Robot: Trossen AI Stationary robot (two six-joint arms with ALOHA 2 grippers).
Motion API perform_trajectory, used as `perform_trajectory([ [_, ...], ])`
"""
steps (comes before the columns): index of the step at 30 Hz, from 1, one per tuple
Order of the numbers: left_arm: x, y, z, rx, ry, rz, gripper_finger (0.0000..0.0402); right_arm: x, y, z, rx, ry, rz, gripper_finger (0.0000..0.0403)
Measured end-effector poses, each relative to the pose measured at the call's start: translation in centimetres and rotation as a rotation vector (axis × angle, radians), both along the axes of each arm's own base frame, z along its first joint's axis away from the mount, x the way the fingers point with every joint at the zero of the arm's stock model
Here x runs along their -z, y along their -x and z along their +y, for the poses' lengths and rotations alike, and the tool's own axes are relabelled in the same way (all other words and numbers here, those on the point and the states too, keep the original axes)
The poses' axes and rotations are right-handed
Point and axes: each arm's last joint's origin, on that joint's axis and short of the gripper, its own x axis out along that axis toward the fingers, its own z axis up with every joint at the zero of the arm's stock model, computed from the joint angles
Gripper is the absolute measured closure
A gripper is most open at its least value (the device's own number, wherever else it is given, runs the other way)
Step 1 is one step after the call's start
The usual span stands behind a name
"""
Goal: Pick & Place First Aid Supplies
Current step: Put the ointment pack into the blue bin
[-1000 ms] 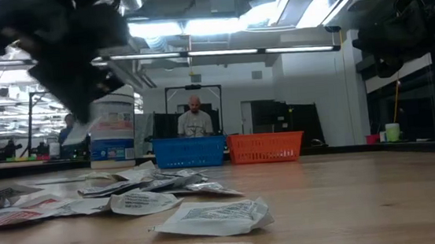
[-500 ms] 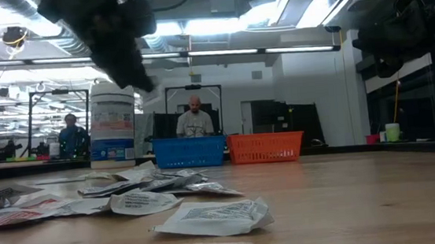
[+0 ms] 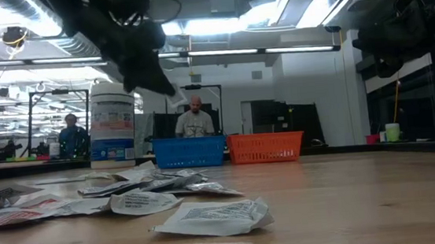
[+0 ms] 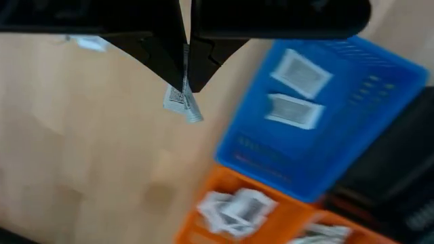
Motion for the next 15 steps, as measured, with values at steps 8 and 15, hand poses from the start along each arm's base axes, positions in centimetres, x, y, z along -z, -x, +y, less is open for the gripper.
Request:
perform_trajectory([
  [8, 1.2, 0.0, 2.8, -0.103, 0.001, 0.016, 0.04, 0.0, 0.0, 0.0, 0.0, 0.0, 0.0, 0.0303],
  [15, 2.6, 0.0, 4.2, -0.148, 0.023, 0.068, 0.0396, 0.0, 0.0, 0.0, -0.001, 0.0, 0.001, 0.0303],
])
